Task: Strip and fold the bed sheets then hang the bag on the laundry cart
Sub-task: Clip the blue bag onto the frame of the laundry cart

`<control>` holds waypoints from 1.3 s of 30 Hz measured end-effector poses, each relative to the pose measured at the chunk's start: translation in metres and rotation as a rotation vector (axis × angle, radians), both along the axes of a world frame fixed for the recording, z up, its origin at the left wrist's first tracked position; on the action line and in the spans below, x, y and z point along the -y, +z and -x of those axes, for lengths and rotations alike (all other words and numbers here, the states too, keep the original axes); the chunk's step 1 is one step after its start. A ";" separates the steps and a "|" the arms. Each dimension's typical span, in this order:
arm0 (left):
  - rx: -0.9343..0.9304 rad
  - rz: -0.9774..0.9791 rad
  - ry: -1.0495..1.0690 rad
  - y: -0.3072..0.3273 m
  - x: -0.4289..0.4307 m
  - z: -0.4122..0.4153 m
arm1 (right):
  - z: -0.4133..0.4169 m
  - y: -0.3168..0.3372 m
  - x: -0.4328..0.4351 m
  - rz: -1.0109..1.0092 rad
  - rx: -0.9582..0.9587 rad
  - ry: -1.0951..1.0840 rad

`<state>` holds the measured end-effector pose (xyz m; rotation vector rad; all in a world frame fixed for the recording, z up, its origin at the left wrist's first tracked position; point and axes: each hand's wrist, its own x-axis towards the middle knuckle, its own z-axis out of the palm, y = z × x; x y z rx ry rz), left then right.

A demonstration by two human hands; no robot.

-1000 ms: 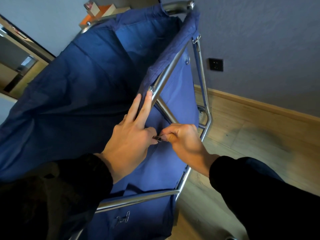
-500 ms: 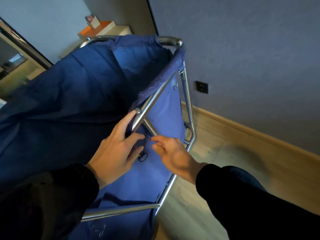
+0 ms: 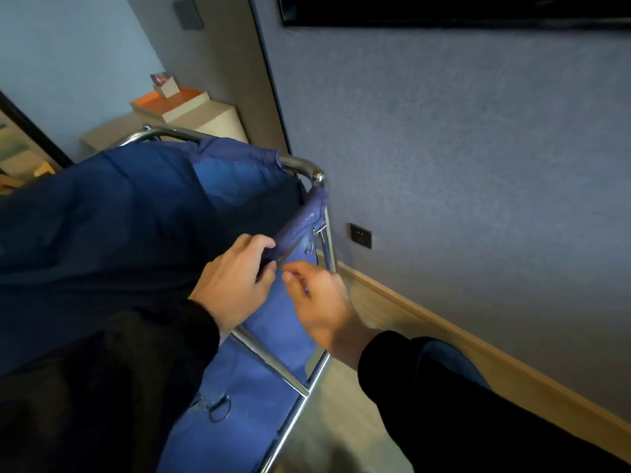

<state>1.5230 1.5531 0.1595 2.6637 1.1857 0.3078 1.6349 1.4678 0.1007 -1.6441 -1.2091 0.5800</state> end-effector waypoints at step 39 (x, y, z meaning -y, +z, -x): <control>-0.111 -0.040 -0.019 -0.031 0.059 -0.001 | -0.025 0.009 0.011 0.014 0.033 -0.193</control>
